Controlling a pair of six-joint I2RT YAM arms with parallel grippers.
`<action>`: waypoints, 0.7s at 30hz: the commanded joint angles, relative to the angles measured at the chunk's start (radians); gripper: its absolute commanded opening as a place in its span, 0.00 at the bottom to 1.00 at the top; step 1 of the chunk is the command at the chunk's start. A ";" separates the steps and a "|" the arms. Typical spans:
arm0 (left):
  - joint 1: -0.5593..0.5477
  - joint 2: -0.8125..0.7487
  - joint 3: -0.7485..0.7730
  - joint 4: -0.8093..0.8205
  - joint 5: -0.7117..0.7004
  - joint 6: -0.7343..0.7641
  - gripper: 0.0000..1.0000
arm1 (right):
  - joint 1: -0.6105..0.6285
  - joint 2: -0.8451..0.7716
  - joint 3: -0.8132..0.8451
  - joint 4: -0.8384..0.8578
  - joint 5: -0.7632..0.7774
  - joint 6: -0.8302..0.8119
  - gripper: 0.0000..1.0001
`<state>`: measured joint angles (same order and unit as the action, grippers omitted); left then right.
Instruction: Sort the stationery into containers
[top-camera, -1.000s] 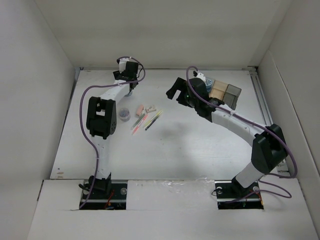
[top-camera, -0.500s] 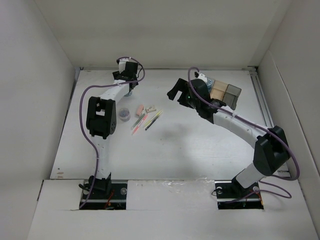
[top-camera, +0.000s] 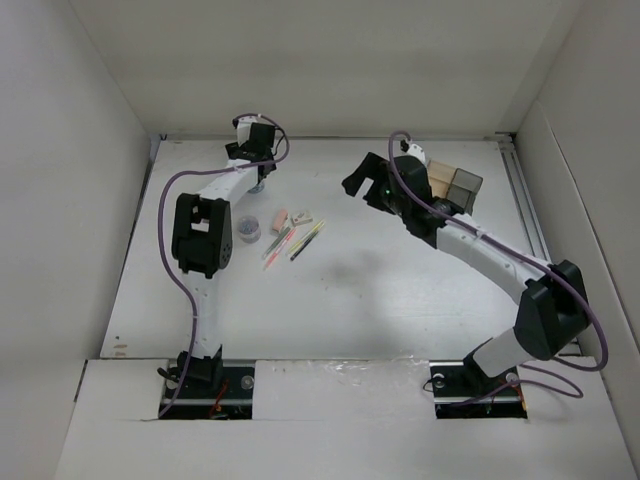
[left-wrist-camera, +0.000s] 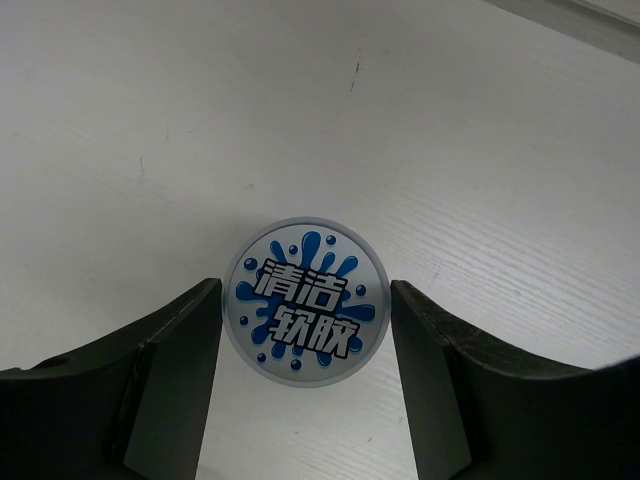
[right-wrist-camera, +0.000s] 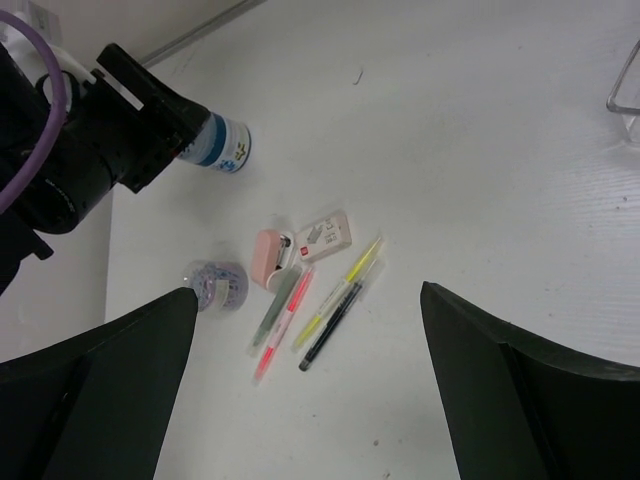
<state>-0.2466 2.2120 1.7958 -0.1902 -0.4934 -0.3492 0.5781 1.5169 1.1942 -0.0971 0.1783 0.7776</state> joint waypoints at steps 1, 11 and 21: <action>0.004 -0.133 0.039 -0.017 0.032 -0.037 0.24 | -0.015 -0.060 -0.002 0.045 -0.011 -0.012 0.99; -0.170 -0.330 -0.012 0.011 0.105 -0.066 0.22 | -0.086 -0.119 -0.059 0.036 0.007 0.000 0.99; -0.489 -0.307 -0.170 0.120 0.179 -0.125 0.22 | -0.164 -0.221 -0.174 -0.027 0.096 0.051 0.99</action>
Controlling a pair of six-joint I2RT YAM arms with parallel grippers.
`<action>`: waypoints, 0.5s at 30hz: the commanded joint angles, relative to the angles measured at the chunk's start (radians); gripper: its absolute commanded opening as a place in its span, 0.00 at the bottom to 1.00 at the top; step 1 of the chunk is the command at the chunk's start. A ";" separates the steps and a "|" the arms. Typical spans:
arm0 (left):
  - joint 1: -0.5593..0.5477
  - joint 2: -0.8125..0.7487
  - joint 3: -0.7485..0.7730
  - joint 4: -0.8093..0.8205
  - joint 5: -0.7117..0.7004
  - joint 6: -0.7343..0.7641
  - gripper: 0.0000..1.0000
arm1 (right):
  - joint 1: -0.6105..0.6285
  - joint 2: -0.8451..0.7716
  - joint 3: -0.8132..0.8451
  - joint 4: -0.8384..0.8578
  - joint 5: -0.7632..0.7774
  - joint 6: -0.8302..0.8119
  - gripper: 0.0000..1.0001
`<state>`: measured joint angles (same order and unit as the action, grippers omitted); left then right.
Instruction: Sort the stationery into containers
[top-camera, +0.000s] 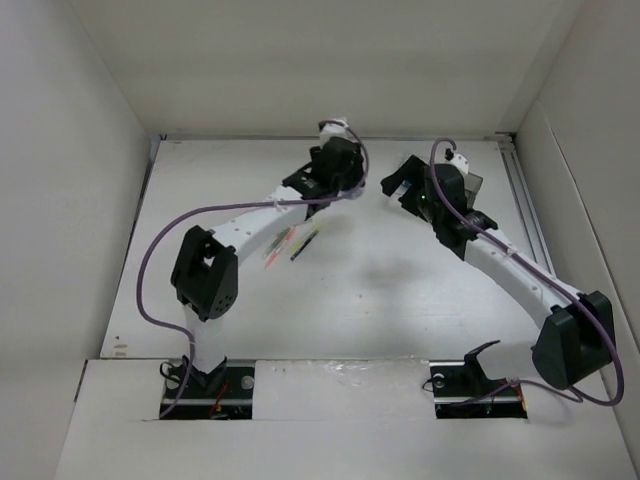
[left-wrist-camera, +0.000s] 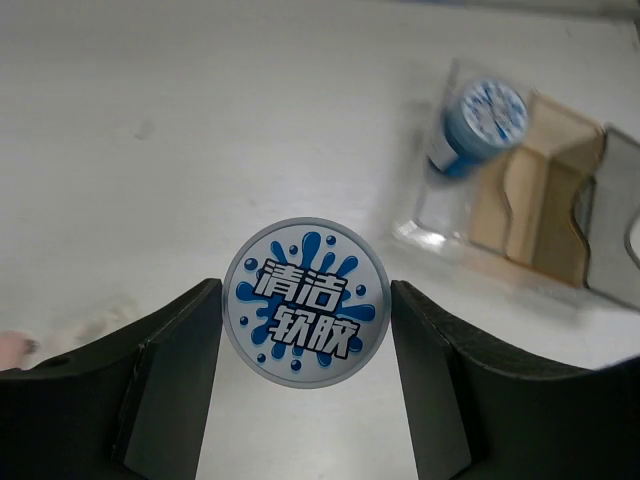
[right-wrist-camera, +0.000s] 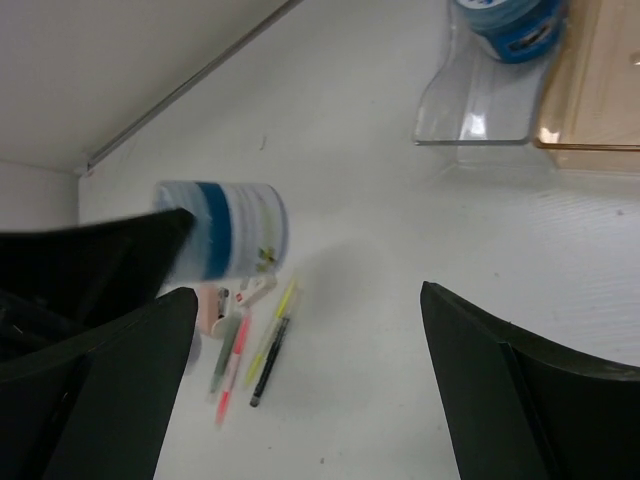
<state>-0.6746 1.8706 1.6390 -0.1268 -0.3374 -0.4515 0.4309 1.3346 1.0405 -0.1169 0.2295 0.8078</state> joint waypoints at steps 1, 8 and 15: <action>-0.103 0.051 0.004 0.056 0.023 -0.023 0.22 | -0.029 -0.038 -0.029 -0.018 0.056 0.021 0.99; -0.155 0.127 -0.001 0.079 0.037 -0.056 0.30 | -0.064 -0.113 -0.111 -0.058 0.119 0.041 0.99; -0.155 0.092 -0.117 0.153 0.055 -0.067 0.66 | -0.113 -0.157 -0.209 -0.033 0.088 0.076 0.99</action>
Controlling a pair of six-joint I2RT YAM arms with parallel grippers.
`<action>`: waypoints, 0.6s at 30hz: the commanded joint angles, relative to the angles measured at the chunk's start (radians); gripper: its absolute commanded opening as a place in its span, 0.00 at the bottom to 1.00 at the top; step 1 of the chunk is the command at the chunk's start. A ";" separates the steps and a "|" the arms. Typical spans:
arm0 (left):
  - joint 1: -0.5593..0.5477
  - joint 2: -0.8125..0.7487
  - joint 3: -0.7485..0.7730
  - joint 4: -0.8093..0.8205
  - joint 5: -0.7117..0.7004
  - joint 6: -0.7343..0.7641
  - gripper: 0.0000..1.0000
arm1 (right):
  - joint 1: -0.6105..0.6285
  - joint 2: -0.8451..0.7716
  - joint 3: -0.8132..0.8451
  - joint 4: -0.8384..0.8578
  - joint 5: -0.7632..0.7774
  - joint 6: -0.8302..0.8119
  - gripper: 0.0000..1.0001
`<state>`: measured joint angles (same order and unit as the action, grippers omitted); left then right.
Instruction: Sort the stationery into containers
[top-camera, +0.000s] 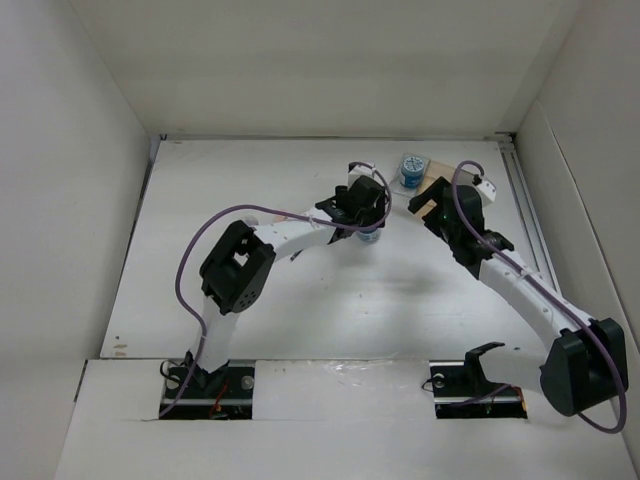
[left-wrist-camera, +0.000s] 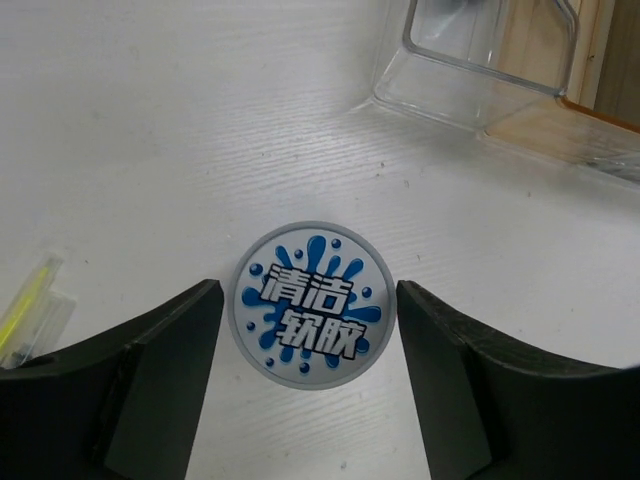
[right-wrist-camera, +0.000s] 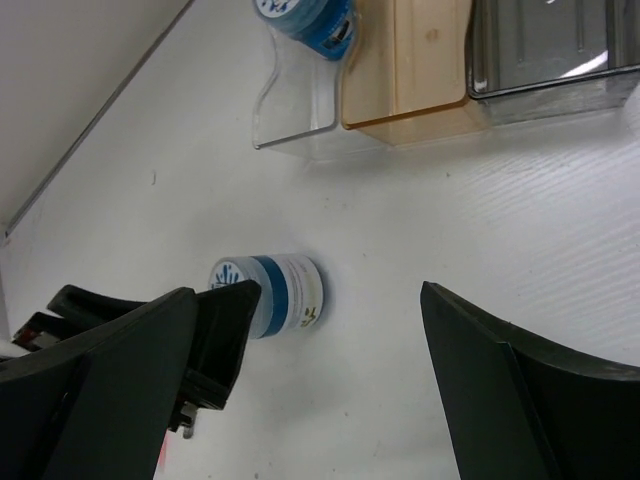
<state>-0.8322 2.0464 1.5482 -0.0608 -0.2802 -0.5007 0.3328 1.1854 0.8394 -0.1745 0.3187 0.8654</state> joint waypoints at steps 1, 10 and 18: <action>0.002 -0.100 -0.054 0.096 -0.002 -0.018 0.69 | -0.015 0.008 -0.008 0.024 -0.012 0.018 0.99; 0.002 -0.366 -0.233 0.199 0.021 0.002 0.78 | 0.020 0.031 -0.026 0.043 -0.033 0.018 0.99; 0.002 -0.687 -0.519 0.265 -0.140 -0.007 0.76 | 0.199 0.175 0.070 0.037 -0.015 -0.046 0.78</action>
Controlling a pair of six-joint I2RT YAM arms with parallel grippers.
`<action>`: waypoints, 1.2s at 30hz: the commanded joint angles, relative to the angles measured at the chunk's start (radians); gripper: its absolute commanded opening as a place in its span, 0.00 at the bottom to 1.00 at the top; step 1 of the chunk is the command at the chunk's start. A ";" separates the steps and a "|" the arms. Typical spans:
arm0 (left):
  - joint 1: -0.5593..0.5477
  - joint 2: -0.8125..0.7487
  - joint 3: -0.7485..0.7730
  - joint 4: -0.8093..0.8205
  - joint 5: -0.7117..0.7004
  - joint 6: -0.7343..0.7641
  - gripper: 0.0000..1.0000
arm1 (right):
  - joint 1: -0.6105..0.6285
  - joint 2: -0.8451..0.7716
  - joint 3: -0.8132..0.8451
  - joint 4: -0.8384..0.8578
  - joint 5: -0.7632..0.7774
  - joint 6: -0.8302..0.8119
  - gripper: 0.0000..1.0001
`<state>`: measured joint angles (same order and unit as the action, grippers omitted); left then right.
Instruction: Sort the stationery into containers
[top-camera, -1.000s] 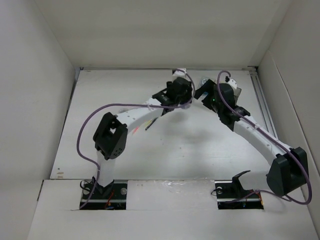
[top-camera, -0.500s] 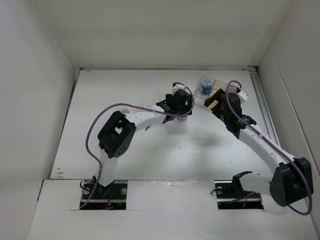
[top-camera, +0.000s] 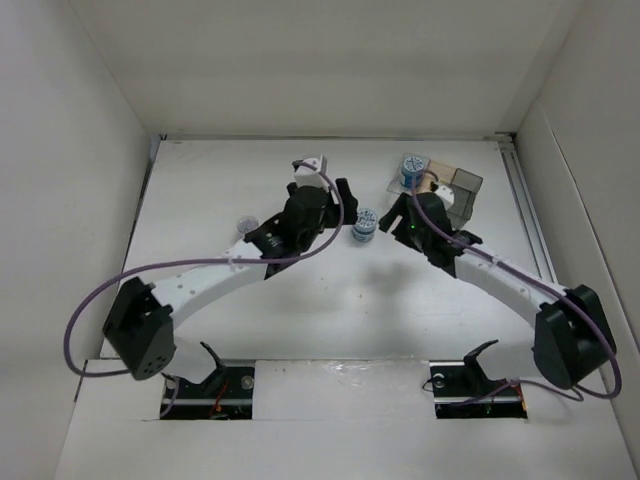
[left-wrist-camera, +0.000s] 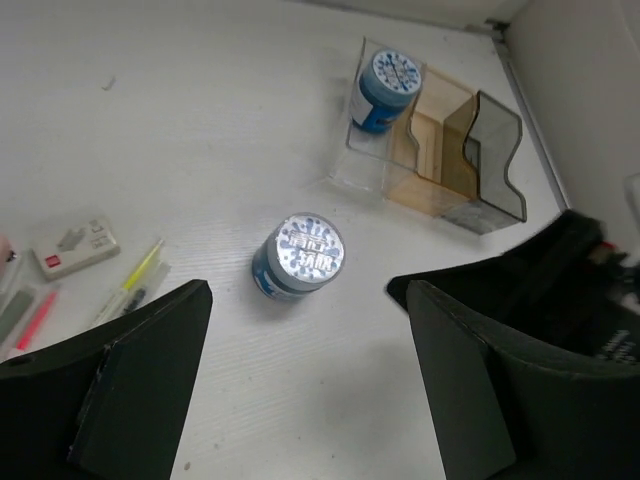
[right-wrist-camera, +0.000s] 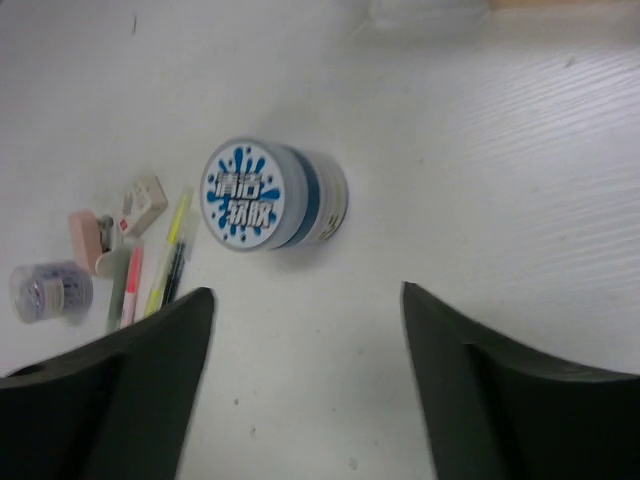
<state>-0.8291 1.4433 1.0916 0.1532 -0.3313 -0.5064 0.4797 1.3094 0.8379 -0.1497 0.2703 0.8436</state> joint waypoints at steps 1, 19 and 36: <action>0.011 -0.113 -0.115 0.051 -0.098 -0.001 0.76 | 0.065 0.103 0.091 -0.004 0.046 -0.034 0.89; 0.062 -0.362 -0.380 0.028 -0.285 -0.003 0.79 | 0.148 0.563 0.512 -0.226 0.274 -0.052 1.00; 0.062 -0.394 -0.409 0.051 -0.233 -0.014 0.78 | 0.074 0.413 0.596 -0.226 0.310 -0.072 0.52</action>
<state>-0.7704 1.0775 0.6937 0.1669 -0.5686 -0.5140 0.6254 1.8359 1.3384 -0.4179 0.5472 0.7998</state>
